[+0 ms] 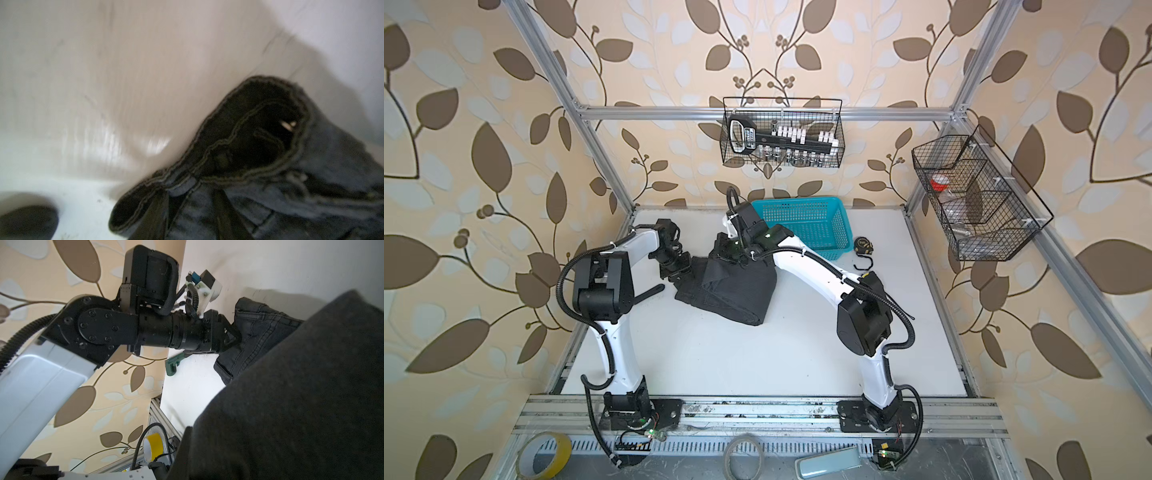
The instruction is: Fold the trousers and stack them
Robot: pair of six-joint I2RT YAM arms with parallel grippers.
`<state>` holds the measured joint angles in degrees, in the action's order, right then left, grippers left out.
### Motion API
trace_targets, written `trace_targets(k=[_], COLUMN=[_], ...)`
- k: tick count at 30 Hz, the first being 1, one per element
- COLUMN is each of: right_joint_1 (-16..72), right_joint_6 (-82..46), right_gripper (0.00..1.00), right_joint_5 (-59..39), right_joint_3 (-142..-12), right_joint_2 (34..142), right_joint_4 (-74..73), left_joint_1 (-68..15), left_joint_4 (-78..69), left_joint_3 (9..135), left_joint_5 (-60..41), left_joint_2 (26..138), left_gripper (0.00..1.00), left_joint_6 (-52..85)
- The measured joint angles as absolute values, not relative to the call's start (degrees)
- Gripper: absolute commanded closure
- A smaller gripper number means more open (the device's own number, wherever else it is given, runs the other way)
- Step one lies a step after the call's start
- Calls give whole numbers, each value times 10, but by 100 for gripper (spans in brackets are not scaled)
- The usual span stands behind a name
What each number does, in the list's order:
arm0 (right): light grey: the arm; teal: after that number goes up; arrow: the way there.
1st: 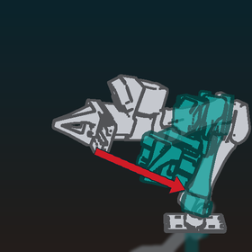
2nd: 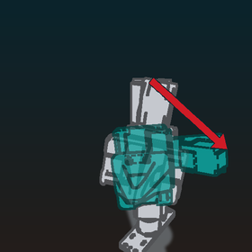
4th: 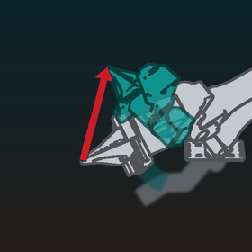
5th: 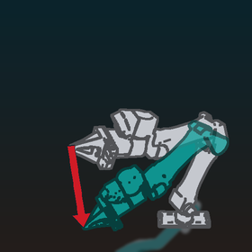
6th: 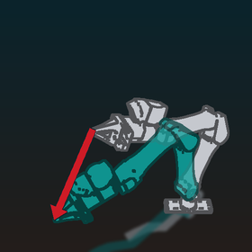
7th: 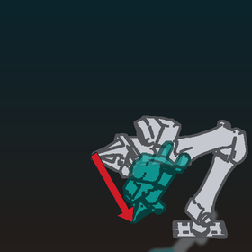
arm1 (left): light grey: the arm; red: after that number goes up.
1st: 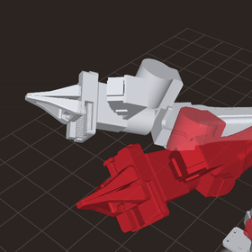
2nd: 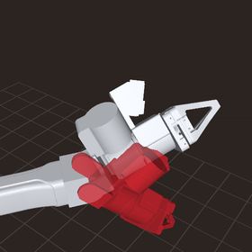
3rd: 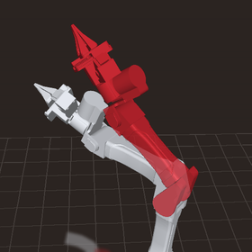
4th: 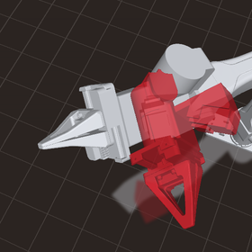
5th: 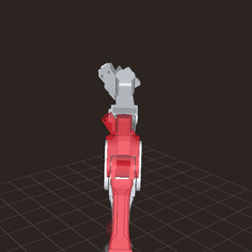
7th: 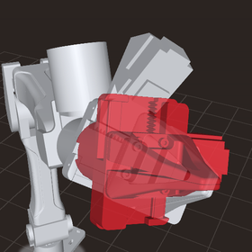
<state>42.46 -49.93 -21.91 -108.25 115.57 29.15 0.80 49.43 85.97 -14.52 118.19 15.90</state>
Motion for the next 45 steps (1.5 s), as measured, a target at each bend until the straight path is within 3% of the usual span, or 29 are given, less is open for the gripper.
trace_targets(k=[12,21,29,38,45], right_joint_1=[465,511,524,539,545], right_joint_6=[-460,-440,-436,-428,-402], right_gripper=[87,87,85,78,63], right_joint_5=[-214,-216,-226,-260,-300], right_joint_3=[-1116,-1181,-1210,-1219,-1243], right_joint_2=[1217,1315,1336,1362,1360], right_joint_4=[328,357,373,369,378], left_joint_1=[8,8,14,48,84], left_joint_4=[504,521,522,547,575], left_joint_3=[686,650,628,637,696], left_joint_5=[-156,-160,-148,-130,-113], left_joint_2=[1066,1039,1016,946,924], left_gripper=[63,63,64,64,56], left_joint_6=[217,225,229,235,238])
